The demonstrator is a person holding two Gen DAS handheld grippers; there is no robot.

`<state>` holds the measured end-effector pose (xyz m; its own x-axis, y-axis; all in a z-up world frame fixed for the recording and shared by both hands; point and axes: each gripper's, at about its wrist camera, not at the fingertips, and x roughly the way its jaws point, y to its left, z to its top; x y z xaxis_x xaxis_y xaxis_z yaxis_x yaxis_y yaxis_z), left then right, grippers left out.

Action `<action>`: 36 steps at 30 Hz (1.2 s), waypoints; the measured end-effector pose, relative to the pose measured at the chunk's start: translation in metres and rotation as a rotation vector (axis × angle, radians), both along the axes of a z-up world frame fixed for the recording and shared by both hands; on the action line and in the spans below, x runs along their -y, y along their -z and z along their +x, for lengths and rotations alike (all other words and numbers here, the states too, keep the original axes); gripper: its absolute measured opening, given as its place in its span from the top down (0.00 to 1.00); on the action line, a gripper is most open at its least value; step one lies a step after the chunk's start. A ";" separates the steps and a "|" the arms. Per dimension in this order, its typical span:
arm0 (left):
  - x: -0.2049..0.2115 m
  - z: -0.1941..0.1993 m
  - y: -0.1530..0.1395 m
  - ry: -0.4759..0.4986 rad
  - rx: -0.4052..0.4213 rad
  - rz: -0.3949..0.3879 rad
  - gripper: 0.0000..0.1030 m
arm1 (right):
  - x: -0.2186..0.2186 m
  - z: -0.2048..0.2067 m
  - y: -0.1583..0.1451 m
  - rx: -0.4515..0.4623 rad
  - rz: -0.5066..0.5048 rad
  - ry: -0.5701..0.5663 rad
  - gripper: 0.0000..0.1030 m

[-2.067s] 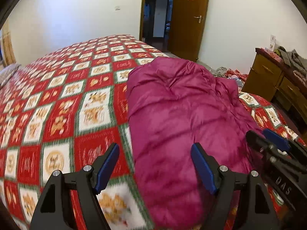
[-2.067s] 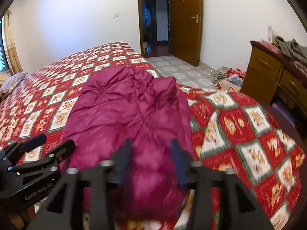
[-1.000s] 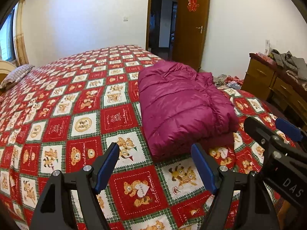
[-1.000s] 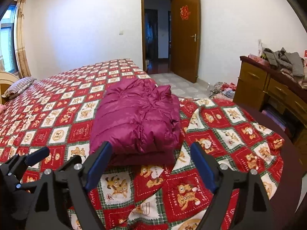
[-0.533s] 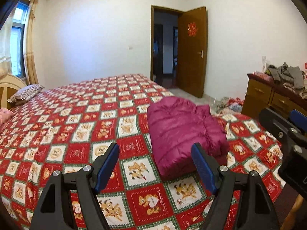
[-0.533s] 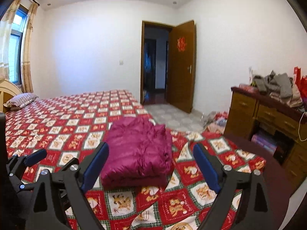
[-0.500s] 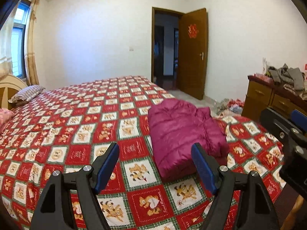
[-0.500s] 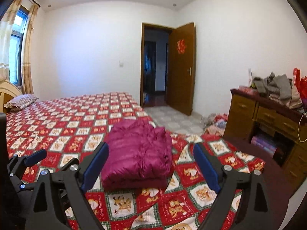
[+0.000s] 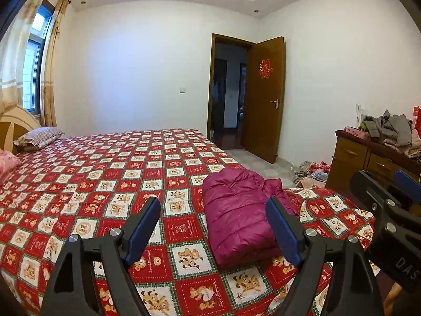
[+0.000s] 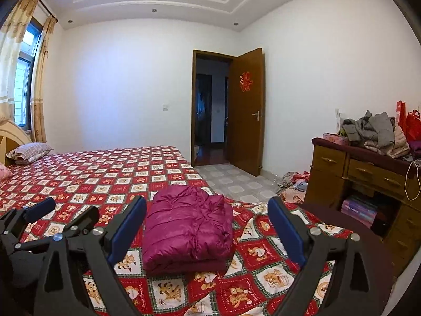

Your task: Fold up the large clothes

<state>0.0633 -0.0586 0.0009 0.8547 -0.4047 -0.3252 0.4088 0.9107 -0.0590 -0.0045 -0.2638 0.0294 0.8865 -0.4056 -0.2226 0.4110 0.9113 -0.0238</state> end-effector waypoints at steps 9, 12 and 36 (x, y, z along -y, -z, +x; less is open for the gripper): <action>-0.001 0.001 0.000 -0.005 -0.015 -0.006 0.18 | -0.001 -0.003 -0.002 0.013 -0.005 0.003 0.08; -0.001 0.000 -0.001 -0.014 -0.005 -0.003 0.18 | -0.002 -0.002 -0.003 0.012 -0.006 0.003 0.07; 0.002 -0.005 -0.004 -0.004 0.019 0.001 0.18 | 0.001 -0.003 -0.003 0.015 -0.007 0.003 0.07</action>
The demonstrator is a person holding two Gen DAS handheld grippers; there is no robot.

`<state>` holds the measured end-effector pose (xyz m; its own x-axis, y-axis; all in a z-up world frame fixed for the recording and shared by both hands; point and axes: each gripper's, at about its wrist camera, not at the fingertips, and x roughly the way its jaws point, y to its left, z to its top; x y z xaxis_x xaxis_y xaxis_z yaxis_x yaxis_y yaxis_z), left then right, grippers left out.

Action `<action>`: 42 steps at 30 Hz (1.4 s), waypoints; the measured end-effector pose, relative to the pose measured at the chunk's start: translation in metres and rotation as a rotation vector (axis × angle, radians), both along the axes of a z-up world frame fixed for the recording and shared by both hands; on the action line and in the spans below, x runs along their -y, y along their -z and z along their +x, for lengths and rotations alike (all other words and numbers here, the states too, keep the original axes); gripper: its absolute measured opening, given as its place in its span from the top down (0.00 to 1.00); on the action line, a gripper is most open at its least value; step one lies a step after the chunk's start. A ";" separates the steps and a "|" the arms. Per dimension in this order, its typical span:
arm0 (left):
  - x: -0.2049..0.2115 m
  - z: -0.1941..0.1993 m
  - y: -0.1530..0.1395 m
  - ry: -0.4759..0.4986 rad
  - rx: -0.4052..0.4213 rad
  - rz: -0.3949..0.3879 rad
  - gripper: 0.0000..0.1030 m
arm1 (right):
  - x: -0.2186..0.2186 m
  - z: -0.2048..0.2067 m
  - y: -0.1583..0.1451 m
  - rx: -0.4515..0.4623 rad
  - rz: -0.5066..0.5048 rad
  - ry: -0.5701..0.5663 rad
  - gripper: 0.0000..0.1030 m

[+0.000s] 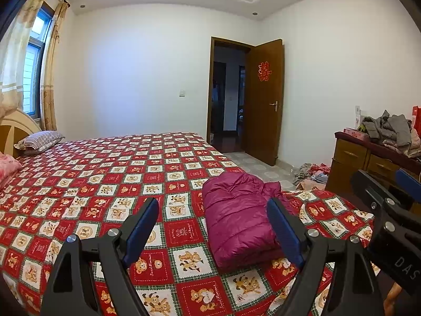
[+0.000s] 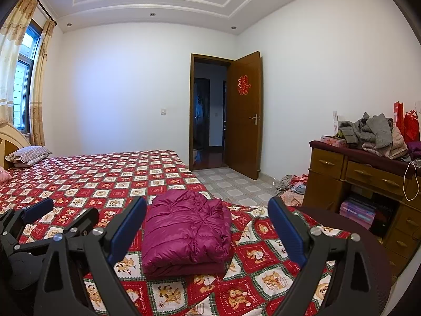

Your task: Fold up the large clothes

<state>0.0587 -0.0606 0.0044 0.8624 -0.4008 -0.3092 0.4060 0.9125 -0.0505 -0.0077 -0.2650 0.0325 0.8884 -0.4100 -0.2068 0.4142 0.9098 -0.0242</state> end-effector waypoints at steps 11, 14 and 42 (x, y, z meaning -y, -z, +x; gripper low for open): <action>0.000 -0.001 -0.001 0.000 0.011 -0.005 0.17 | 0.000 -0.001 -0.004 0.005 0.004 -0.002 0.07; 0.000 -0.001 -0.001 0.001 0.011 -0.007 0.17 | -0.001 -0.001 -0.005 0.005 0.004 -0.001 0.07; 0.000 -0.002 -0.006 -0.008 0.022 0.017 0.17 | -0.005 -0.001 -0.007 0.015 0.009 0.007 0.07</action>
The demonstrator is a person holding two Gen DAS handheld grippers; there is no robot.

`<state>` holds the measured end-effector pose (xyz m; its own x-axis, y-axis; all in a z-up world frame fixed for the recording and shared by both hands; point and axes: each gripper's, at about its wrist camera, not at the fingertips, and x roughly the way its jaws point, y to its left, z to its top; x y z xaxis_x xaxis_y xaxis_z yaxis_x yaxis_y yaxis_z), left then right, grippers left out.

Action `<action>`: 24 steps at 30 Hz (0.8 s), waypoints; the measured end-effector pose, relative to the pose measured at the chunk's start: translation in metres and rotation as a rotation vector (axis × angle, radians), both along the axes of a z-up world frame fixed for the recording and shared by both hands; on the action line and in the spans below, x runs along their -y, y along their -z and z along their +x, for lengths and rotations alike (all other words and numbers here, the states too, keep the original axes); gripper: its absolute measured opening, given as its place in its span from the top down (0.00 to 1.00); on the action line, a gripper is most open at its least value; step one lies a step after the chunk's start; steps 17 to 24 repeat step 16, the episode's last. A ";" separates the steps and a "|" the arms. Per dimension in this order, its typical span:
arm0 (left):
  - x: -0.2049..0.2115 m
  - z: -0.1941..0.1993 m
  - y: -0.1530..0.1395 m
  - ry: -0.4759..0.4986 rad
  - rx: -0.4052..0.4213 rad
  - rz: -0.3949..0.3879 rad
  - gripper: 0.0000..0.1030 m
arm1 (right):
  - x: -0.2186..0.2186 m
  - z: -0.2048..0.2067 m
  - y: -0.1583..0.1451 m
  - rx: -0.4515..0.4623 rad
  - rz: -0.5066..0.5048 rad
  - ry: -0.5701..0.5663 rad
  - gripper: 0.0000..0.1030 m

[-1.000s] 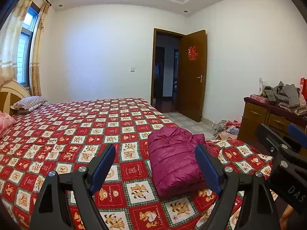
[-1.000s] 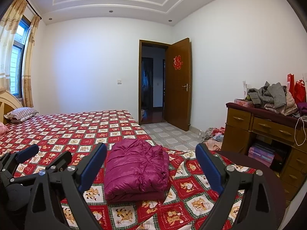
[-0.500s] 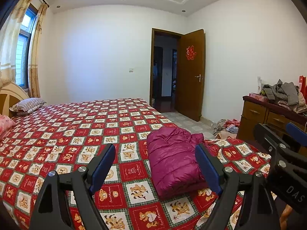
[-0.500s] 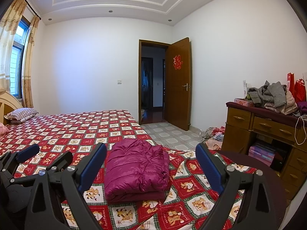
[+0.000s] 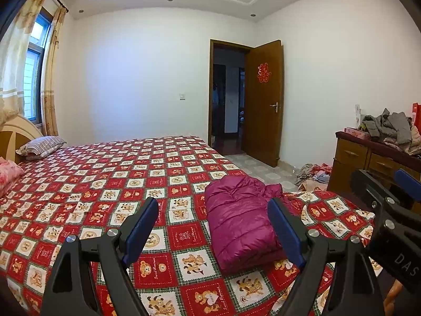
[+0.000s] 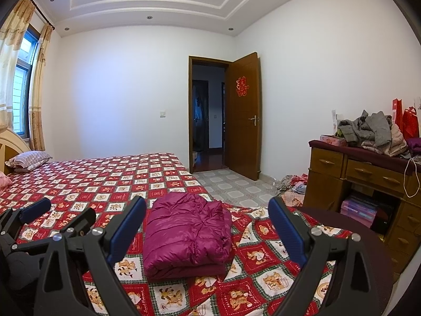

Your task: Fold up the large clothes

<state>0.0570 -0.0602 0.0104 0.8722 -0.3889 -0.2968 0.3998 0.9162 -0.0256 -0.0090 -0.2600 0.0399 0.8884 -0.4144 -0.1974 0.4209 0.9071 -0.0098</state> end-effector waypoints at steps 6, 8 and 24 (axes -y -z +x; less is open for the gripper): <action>-0.002 0.002 0.000 0.001 -0.004 -0.009 0.17 | -0.003 -0.001 0.001 -0.004 0.003 0.005 0.07; -0.004 0.001 0.000 0.003 0.008 -0.013 0.17 | -0.004 -0.001 0.001 -0.004 0.003 0.006 0.07; -0.003 0.005 0.003 -0.025 -0.003 0.019 0.17 | -0.005 -0.002 0.003 -0.007 0.011 0.009 0.03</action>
